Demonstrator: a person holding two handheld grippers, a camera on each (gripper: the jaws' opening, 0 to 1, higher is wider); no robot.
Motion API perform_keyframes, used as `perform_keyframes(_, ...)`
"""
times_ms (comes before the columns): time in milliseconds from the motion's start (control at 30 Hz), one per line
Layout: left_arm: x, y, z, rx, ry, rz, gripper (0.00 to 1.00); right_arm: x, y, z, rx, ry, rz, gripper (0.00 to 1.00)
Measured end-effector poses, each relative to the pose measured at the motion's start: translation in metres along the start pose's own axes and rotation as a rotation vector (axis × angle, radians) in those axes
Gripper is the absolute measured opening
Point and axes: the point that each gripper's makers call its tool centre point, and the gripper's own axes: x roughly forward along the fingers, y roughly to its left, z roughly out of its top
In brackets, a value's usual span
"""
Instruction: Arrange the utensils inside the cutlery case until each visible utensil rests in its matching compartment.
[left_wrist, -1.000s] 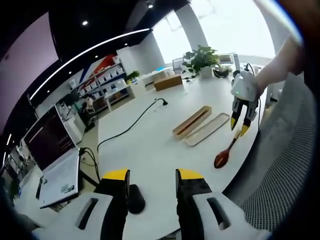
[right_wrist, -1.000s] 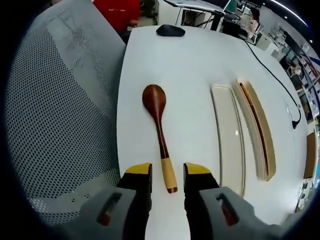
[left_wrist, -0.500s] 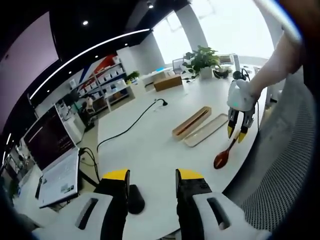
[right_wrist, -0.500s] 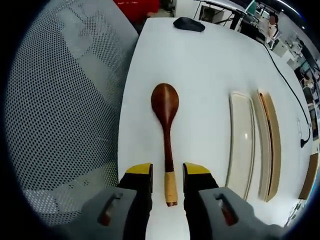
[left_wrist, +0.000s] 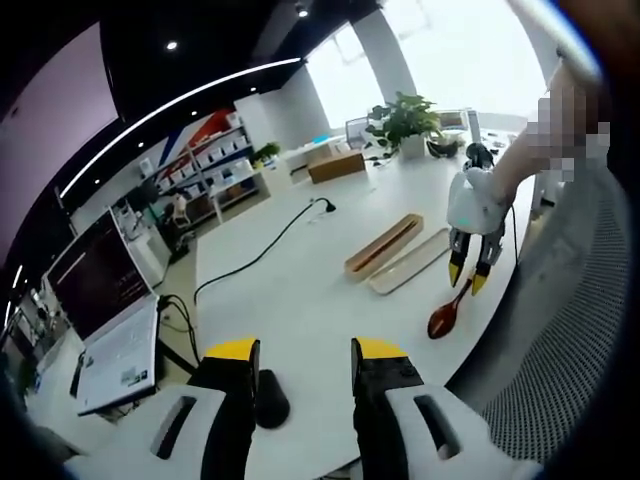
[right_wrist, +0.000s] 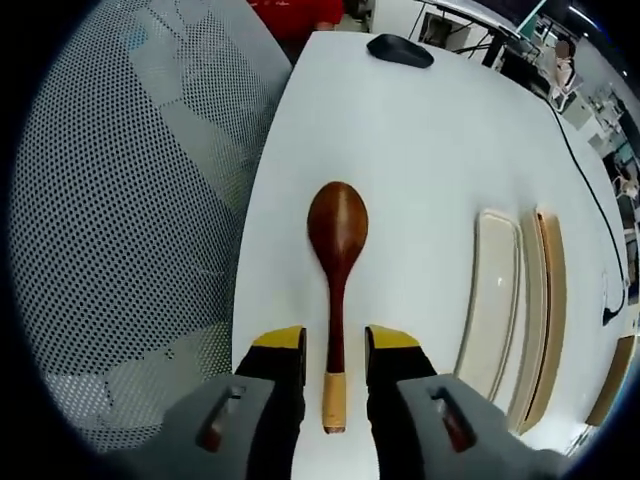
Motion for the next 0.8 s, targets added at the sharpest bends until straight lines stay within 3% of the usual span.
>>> perform_keyframes(800, 0.0006, -0.0006, 0.0009, -0.003, -0.001, -0.002, 0.37, 0.0058, -0.0019, 0.0073, -0.002, 0.001, 0.008, 0.18)
